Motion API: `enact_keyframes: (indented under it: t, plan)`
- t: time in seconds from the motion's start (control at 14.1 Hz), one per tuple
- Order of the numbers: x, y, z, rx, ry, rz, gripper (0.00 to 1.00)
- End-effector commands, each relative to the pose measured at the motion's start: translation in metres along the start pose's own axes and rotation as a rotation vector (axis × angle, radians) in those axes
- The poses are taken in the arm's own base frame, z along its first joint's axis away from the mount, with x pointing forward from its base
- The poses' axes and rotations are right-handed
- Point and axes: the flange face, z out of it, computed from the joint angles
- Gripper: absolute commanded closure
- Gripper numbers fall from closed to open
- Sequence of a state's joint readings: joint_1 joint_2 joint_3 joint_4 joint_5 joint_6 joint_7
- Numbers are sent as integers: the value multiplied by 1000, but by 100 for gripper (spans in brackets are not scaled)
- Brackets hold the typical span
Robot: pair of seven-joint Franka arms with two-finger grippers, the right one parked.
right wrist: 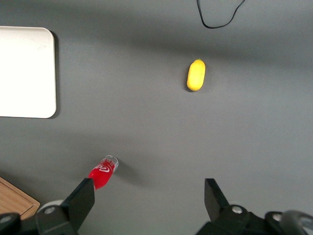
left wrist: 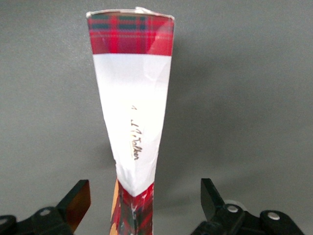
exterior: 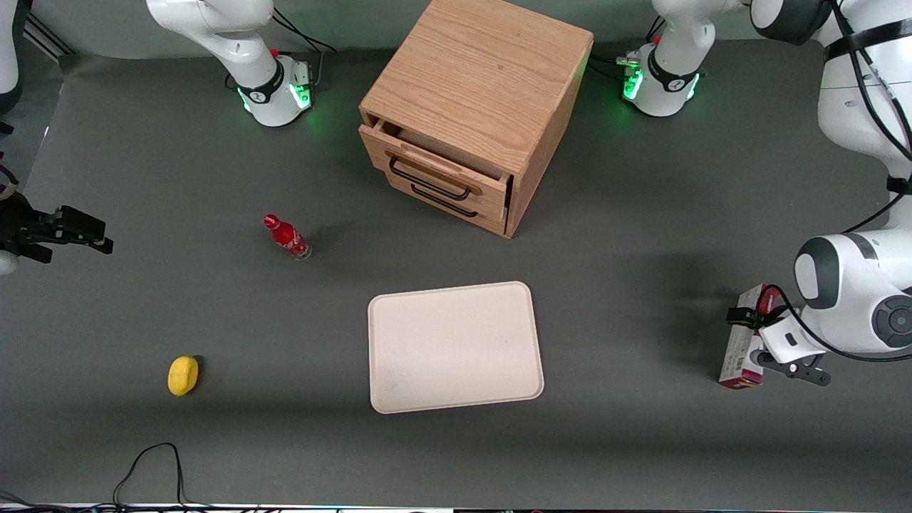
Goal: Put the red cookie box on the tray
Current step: 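Close the left gripper around the cookie box's middle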
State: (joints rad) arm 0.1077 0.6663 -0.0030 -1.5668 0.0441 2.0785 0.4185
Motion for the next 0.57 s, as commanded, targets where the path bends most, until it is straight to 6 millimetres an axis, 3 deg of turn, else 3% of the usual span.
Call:
enact_keyframes:
  t: [0.0,0.07,0.14,0.5]
  plan:
    - [0,1,-7,17,7,7,2]
    - [0,0,-5,15,6,5,45]
    - [-1,-1,-3,11,3,-8,99]
    - [0,2,-4,12,-2,-6,100]
